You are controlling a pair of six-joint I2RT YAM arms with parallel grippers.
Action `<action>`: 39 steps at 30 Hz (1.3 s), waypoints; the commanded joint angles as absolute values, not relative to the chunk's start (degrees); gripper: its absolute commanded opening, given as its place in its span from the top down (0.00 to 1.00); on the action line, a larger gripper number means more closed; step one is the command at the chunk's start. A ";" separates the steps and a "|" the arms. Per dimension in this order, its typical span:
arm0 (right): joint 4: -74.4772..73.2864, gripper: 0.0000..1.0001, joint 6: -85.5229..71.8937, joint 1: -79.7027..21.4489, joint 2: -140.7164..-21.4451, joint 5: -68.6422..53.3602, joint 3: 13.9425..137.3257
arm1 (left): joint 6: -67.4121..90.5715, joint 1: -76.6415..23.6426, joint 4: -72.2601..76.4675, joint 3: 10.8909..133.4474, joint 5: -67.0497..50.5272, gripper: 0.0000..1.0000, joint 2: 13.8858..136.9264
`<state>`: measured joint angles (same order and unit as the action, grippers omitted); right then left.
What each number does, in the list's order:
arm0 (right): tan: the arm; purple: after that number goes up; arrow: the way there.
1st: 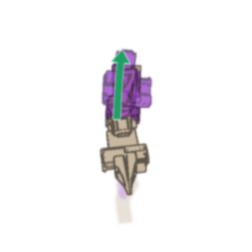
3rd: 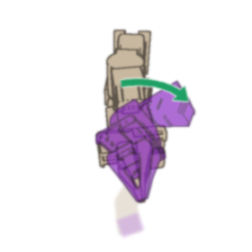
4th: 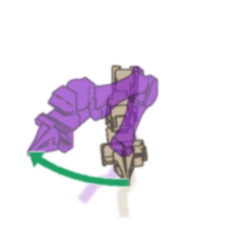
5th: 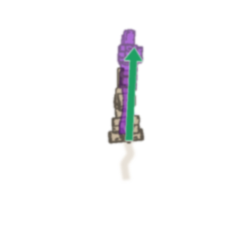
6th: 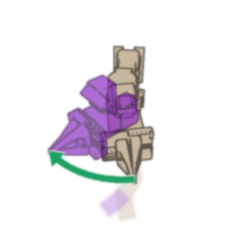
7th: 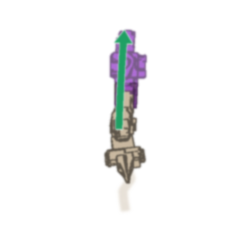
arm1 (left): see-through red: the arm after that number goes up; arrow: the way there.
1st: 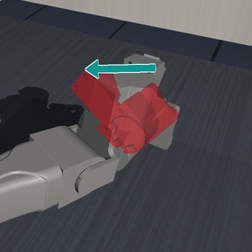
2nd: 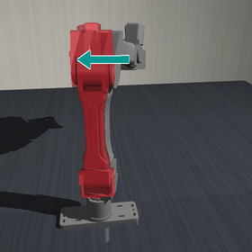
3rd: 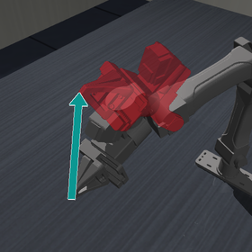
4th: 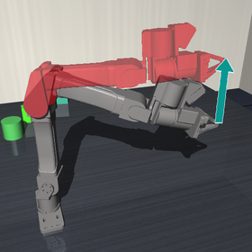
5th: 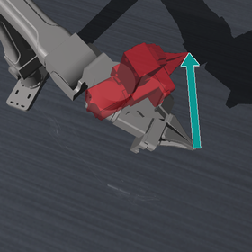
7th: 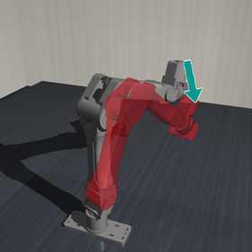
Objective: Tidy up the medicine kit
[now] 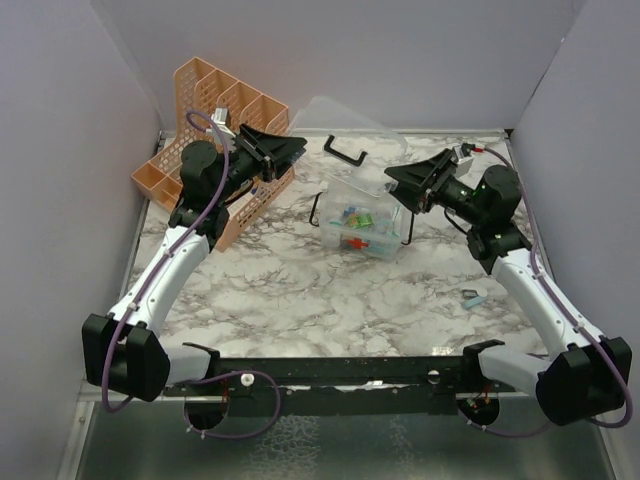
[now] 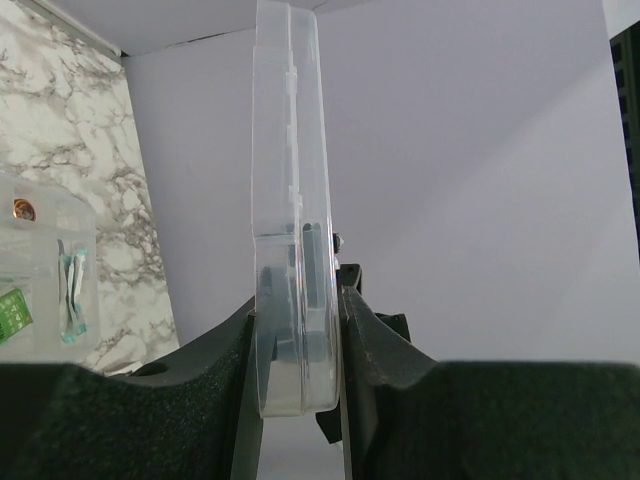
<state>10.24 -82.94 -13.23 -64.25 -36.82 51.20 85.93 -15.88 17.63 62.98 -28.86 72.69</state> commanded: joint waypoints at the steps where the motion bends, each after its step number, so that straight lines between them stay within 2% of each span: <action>1: 17.13 0.48 -84.49 -12.27 -65.52 -36.29 51.43 | 87.71 -16.00 21.46 62.33 -28.48 0.78 72.77; 6: 17.77 0.65 -84.52 -11.40 -66.01 -36.88 50.81 | 88.06 -16.20 21.47 60.81 -29.63 0.72 73.45; 8: 19.25 0.68 -84.72 -11.19 -66.81 -36.27 49.46 | 87.97 -16.48 21.45 60.15 -30.60 0.72 74.02; 17: 22.66 0.64 -83.05 -10.05 -69.88 -38.67 48.47 | 86.27 -17.10 21.58 57.67 -32.70 0.68 75.78; 22: 21.93 0.78 -79.93 -8.71 -70.31 -39.48 46.93 | 84.76 -17.55 21.54 56.58 -35.40 0.62 78.66; 25: 19.74 0.79 -76.73 -7.44 -69.59 -39.44 45.82 | 83.33 -18.00 21.47 55.61 -37.05 0.55 80.58; 32: 14.43 0.79 -71.52 -6.49 -68.26 -37.97 44.33 | 78.04 -18.22 19.82 54.61 -37.56 0.33 83.66; 35: 11.31 0.79 -69.25 -5.80 -68.03 -36.54 44.38 | 73.10 -18.24 14.47 55.84 -36.35 0.22 84.55; 39: 8.85 0.79 -66.95 -5.07 -68.11 -35.74 44.16 | 64.30 -18.20 2.86 58.89 -33.26 0.18 85.69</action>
